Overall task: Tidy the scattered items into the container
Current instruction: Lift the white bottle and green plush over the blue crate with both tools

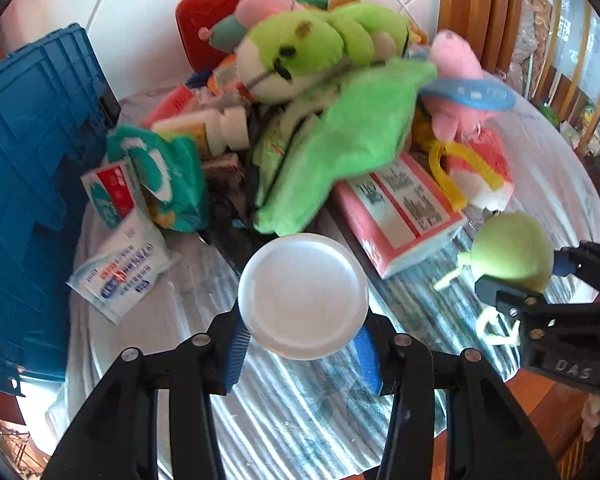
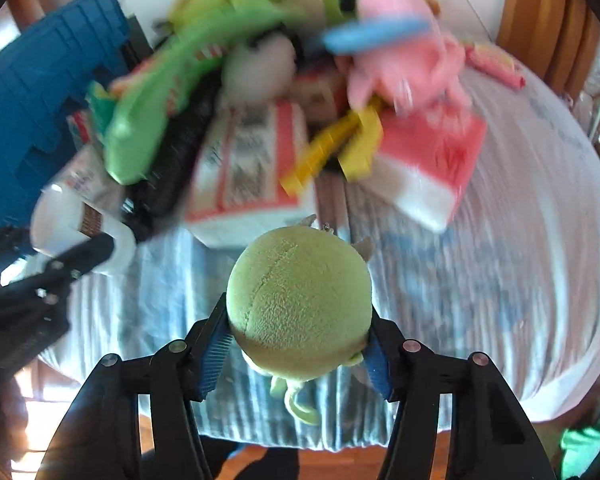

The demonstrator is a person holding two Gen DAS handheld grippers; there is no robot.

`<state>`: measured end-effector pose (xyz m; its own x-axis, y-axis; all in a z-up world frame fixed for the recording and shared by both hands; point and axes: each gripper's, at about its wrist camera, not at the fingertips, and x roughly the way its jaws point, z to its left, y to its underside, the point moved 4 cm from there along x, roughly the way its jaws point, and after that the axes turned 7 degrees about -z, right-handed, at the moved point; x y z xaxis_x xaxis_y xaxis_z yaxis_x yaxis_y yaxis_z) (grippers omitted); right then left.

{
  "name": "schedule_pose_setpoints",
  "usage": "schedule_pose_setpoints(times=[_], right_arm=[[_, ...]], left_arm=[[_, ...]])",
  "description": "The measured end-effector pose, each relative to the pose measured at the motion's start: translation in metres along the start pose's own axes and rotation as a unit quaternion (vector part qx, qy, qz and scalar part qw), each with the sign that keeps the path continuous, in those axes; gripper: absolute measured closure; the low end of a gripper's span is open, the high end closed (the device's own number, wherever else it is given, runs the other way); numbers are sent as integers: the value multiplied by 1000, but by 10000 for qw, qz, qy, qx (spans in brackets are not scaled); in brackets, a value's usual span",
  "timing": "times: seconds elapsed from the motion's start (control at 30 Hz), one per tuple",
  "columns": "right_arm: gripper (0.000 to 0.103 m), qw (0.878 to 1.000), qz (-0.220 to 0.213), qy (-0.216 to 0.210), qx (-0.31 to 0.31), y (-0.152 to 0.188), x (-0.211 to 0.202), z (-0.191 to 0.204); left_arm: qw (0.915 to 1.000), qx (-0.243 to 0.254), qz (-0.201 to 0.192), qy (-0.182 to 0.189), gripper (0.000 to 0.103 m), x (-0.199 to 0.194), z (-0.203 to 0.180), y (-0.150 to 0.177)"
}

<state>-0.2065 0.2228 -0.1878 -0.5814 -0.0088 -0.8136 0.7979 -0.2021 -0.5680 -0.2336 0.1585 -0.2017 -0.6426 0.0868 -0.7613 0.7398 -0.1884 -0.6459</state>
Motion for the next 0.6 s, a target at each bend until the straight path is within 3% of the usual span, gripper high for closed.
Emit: schedule_pose_setpoints(times=[0.3, 0.6], right_arm=[[45, 9914, -1279, -22, -291, -57, -89, 94], [45, 9724, -2264, 373, -432, -108, -155, 216]], left_arm=[[9932, -24, -1164, 83, 57, -89, 71, -28], [9706, 0, -2395, 255, 57, -200, 171, -48]])
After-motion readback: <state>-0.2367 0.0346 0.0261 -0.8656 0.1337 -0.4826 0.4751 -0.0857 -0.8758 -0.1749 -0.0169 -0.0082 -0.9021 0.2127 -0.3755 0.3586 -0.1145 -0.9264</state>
